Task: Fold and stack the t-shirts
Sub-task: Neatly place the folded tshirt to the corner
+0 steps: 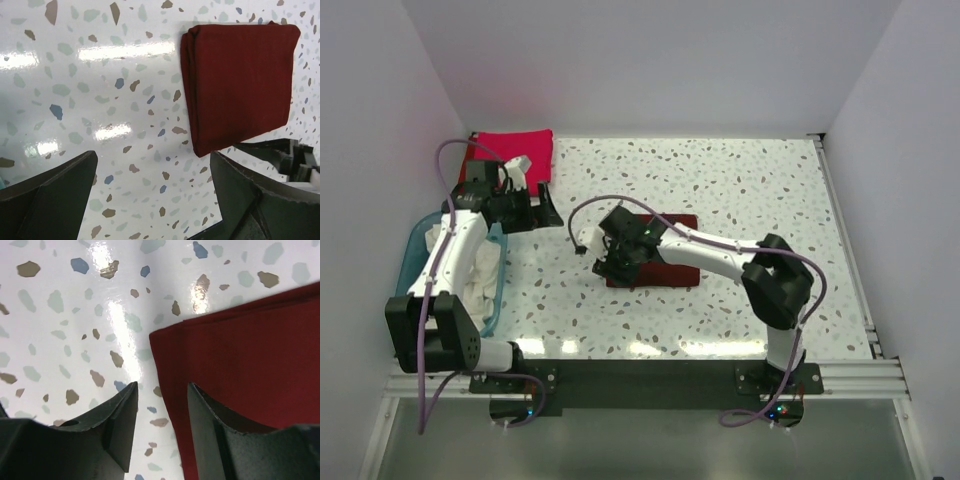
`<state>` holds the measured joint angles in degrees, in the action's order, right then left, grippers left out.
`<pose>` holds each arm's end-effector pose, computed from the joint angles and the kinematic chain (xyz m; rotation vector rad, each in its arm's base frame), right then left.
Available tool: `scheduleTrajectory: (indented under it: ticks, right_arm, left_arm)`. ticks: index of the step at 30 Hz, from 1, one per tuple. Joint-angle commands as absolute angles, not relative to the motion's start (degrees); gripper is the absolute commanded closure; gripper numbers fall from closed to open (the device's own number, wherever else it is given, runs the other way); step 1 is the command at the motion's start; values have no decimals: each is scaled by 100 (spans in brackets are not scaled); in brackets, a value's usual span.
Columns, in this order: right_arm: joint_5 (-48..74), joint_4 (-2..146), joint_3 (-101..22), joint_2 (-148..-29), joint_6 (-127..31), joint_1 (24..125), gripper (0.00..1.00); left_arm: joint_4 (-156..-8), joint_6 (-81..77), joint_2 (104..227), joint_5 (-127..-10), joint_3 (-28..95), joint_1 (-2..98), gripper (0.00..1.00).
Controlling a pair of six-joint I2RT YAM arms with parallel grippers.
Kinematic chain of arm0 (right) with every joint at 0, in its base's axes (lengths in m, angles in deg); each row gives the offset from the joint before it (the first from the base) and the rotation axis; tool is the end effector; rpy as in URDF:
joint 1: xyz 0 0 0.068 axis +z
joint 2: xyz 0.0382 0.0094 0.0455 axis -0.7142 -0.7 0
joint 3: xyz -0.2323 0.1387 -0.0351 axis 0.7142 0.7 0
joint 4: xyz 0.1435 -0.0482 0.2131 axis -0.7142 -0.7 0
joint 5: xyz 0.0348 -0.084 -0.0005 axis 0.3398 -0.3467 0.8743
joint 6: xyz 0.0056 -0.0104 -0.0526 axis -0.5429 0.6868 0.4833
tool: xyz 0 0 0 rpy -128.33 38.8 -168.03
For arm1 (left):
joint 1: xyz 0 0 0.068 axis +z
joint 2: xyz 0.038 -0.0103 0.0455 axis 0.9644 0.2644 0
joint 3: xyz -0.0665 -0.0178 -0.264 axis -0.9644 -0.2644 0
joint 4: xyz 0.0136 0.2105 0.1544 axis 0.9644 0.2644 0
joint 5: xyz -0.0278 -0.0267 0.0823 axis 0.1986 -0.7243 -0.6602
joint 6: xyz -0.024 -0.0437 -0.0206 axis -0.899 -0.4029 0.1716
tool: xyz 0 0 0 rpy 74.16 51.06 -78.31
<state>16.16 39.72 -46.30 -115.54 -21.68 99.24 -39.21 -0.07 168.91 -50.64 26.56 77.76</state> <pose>0.2347 0.3302 0.2212 -1.6294 2.0715 0.4555 0.2839 -0.0004 0.2860 -0.1022 2.4874 -0.6245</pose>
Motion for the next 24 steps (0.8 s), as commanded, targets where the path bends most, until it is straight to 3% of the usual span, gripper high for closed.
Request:
scheduleTrajectory:
  ticks: [1, 18, 21, 22, 24]
  right_arm:
    - [1008, 4430, -4908, -11803, -2191, 10077, 53]
    - [674, 5221, -4750, -12700, -2323, 10446, 59]
    - [683, 5221, -4741, -12657, -2314, 10455, 81]
    - [700, 5204, -4758, -12622, -2314, 10446, 95]
    - [770, 5107, -4802, -12447, -2332, 10446, 100]
  left_arm:
    - [-3736, -155, 16962, -5270, 2778, 7862, 0]
    - [-3867, -154, 17051, -5324, 2391, 7950, 0]
    - [-4008, -198, 17086, -5201, 2321, 7950, 0]
    - [-4061, -216, 17103, -5157, 2303, 7950, 0]
    - [-4288, -321, 17138, -4938, 2207, 7950, 0]
